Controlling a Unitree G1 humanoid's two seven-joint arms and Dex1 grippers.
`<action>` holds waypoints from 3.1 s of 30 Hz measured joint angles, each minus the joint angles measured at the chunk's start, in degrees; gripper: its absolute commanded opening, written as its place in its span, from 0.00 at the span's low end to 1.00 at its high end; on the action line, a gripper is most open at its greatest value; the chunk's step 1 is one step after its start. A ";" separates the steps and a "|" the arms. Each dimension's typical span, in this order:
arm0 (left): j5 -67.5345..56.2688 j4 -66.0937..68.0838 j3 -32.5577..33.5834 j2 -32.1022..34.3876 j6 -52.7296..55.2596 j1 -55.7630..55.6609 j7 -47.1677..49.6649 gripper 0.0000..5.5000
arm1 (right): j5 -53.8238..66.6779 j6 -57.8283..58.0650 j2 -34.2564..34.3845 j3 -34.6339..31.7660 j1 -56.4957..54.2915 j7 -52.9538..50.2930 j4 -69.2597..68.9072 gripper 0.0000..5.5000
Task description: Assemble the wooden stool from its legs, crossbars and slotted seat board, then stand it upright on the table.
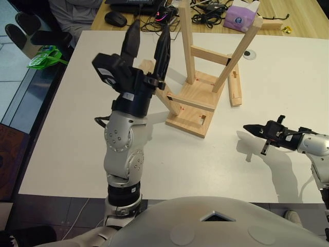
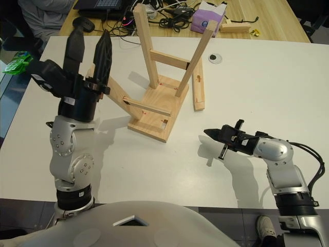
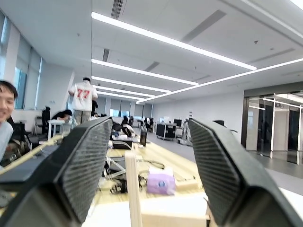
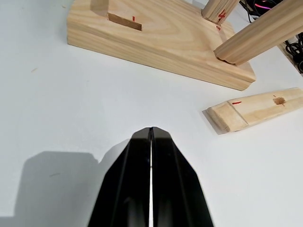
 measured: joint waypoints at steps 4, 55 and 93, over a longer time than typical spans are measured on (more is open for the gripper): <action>-0.01 -3.45 4.91 -0.51 2.21 -5.30 5.11 0.54 | -0.23 -0.43 0.68 0.15 -1.25 -1.23 1.75 0.00; -1.69 22.07 4.00 1.47 9.91 8.20 -3.71 0.55 | 5.65 43.52 30.88 -7.99 -22.23 -42.13 11.47 0.97; -4.07 25.54 33.37 14.41 -8.50 -22.34 13.38 0.55 | -3.51 17.58 32.99 -12.36 -26.40 -56.33 15.30 0.37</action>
